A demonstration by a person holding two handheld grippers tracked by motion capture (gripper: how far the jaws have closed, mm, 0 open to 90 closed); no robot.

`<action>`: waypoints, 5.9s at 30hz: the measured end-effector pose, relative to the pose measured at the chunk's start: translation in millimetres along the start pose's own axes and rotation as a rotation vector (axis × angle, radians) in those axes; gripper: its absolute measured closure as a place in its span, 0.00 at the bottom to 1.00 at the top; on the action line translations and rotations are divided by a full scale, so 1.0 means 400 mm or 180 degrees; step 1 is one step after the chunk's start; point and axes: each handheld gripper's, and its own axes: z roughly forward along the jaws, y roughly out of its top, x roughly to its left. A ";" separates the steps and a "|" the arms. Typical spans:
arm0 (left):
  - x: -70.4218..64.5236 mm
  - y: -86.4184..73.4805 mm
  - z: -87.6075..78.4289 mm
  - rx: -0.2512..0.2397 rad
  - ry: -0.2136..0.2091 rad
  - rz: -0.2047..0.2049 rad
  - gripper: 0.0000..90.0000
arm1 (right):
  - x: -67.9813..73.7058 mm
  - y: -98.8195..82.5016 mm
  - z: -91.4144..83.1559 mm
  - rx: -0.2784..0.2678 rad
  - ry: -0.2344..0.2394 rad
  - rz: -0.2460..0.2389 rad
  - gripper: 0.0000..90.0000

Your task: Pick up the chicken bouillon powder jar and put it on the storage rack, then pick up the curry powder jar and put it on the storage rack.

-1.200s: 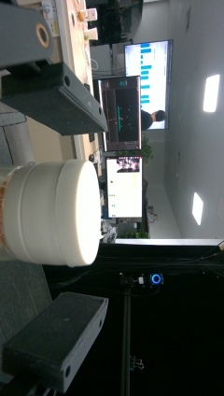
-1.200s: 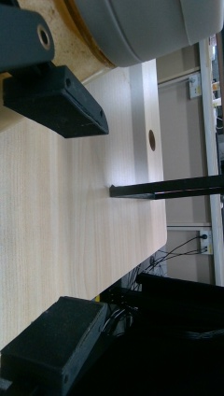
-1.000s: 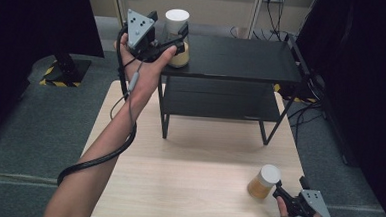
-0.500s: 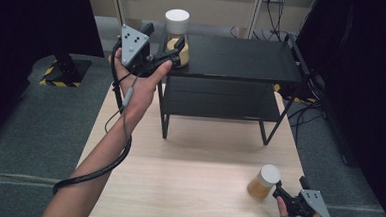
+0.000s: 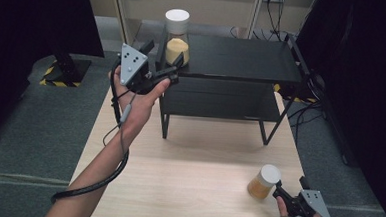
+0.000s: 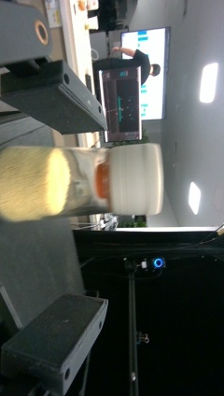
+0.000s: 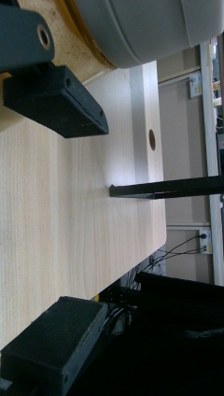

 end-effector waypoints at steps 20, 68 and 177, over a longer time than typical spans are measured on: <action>-0.013 -0.113 -0.083 -0.0003 -0.0086 0.0012 0.13 | 0.001 -0.001 0.000 -0.0003 -0.0004 -0.0013 0.14; -0.019 -0.422 -0.292 0.0233 -0.0132 -0.0198 0.10 | 0.006 0.000 0.001 0.0000 0.0001 -0.0032 0.14; 0.035 -0.591 -0.350 0.0813 -0.0042 -0.0441 0.08 | 0.022 0.007 -0.138 -0.0332 0.0423 -0.0271 0.13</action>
